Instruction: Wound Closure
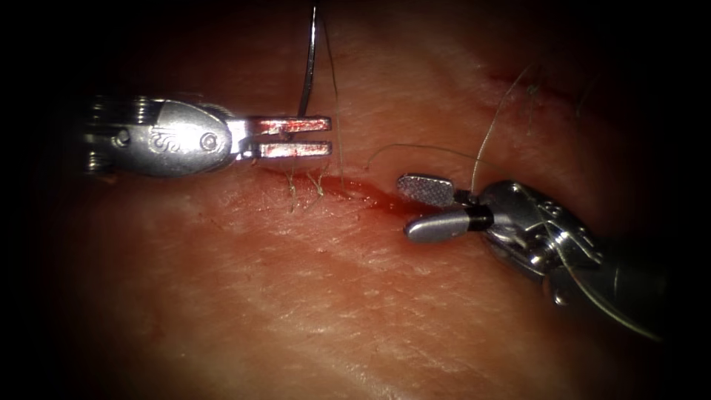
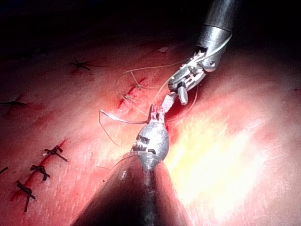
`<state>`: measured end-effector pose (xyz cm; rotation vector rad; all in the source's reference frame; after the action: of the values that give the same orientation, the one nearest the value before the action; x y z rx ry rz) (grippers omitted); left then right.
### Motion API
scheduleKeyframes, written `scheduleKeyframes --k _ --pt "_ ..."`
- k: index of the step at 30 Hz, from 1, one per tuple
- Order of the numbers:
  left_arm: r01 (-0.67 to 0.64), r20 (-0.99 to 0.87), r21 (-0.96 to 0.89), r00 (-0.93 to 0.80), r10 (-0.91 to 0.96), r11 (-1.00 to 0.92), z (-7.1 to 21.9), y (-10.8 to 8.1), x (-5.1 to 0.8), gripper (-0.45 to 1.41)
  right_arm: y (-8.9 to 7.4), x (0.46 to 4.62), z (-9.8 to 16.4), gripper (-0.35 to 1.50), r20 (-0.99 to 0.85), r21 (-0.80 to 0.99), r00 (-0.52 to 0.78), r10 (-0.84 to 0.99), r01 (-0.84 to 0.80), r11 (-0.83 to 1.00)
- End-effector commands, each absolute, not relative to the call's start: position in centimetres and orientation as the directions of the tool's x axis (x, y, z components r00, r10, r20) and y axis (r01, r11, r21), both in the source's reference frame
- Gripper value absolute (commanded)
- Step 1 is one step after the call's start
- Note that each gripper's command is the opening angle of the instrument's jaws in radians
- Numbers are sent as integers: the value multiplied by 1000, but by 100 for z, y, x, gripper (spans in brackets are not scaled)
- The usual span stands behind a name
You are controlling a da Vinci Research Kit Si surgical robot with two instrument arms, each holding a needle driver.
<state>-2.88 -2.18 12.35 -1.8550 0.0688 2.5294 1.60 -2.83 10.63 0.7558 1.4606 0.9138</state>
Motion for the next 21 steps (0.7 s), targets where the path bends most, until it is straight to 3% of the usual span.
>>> scheduleKeyframes --k 1,21 --pt "-19 -952 39 -306 -31 -999 1244 -225 -294 -45 -275 160 1070 113 -489 872 -96 867 -73 484" --pt "37 -919 119 -374 -124 -992 1293 -310 -339 -45 -263 187 1090 106 -327 915 9 945 -246 319"
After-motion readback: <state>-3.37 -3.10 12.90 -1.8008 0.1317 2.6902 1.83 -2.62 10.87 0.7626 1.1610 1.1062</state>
